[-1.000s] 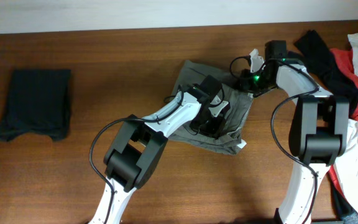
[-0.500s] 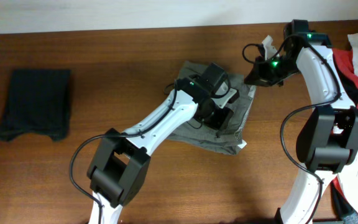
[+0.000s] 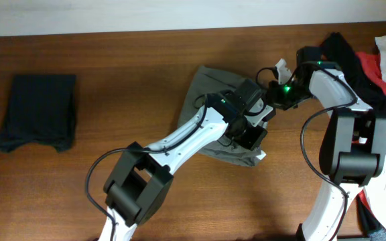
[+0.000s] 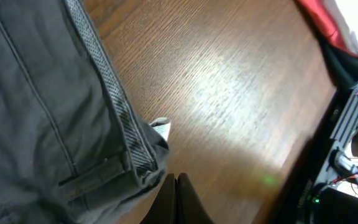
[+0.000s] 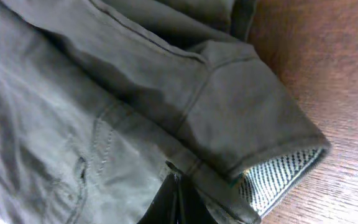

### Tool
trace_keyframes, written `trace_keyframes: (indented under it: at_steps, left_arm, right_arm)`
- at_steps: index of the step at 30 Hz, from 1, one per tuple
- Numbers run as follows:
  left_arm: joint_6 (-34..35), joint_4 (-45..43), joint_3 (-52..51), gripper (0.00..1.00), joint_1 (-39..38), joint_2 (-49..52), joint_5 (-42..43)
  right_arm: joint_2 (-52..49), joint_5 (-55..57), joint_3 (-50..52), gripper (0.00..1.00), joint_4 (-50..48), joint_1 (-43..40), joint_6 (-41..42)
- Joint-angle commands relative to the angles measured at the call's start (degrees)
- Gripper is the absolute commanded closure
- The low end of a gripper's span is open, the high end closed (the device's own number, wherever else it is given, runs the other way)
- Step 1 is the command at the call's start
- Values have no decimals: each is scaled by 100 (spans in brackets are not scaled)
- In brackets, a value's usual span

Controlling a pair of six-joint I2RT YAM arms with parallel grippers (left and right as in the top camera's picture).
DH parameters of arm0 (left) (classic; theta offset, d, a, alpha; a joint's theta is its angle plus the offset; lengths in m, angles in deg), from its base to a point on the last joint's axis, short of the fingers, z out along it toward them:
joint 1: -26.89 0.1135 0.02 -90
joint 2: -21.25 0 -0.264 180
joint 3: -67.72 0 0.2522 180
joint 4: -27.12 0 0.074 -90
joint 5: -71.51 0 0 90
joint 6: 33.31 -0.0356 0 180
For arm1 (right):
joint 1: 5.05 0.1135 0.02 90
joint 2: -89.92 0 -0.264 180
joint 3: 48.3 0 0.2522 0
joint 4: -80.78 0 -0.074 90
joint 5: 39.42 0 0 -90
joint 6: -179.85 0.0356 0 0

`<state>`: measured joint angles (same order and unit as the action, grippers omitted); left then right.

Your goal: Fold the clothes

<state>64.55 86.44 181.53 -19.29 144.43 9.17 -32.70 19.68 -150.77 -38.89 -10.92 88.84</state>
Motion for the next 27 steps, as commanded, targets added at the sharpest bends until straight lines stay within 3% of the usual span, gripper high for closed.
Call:
trace_keyframes:
  at_steps: [1,11,20,24,27]
  left_arm:
    - [-105,-13,-26,100,20,463,44]
    - [-107,-4,-26,100,4,1182,667]
    - [-166,101,160,100,129,584,640]
    - [-168,315,245,100,380,-168,63]
    - [184,667,245,100,586,-656,-861]
  right_arm:
    - [-17,52,249,96,-219,-15,107]
    - [-66,160,483,96,-570,-15,105]
    - [-50,-59,175,95,-424,-22,146]
    - [44,-61,-540,92,302,-22,146]
    - [146,-44,-1335,90,1130,-24,146]
